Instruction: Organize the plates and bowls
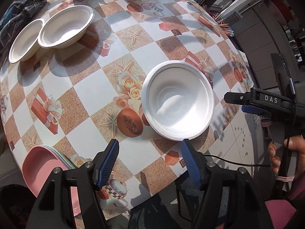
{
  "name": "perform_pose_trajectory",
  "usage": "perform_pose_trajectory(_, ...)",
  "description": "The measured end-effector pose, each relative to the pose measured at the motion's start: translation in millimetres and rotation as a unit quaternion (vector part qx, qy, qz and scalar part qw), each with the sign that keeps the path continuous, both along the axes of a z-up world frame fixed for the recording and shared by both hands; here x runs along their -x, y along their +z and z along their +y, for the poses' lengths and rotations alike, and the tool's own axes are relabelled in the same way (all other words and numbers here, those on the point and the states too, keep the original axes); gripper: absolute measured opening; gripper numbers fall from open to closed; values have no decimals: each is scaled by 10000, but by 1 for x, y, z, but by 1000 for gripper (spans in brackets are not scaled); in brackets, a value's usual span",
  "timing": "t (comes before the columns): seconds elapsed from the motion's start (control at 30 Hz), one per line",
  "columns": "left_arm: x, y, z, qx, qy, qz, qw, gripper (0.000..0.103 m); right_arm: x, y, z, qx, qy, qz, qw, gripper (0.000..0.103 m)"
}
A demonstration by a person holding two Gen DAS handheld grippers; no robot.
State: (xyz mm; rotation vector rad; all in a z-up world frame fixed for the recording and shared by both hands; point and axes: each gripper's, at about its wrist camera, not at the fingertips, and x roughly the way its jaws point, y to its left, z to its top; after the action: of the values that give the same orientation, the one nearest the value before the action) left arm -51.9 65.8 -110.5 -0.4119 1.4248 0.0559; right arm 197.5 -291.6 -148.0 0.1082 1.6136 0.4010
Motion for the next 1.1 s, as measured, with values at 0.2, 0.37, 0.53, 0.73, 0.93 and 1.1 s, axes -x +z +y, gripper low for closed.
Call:
perform_pose_trajectory(0.2, -9, 38, 1, -40, -244, -757, 9968, 78, 9, 13, -27, -170, -527, -160, 9983, 102)
perform_pose_trajectory(0.37, -13, 56, -2, -44, -472, -1002, 9938, 80, 24, 15, -27, -243, -999, -232, 9944, 102)
perform_pose_trajectory(0.53, -15, 64, 6, 65, -495, -1077, 9929, 80, 30, 23, -40, -297, -1302, -337, 9905, 102)
perform_pose_trajectory(0.73, -12, 71, 19, 187, -308, -1173, 9924, 80, 37, 35, -55, -312, -1558, -521, 9859, 102)
perform_pose_trajectory(0.93, -4, 74, 25, 245, -113, -1199, 9924, 80, 41, 41, -65, -227, -1668, -585, 9840, 102)
perform_pose_trajectory(1.1, -3, 73, 24, 249, -33, -1131, 9933, 80, 46, 48, -67, -207, -1669, -662, 9835, 102)
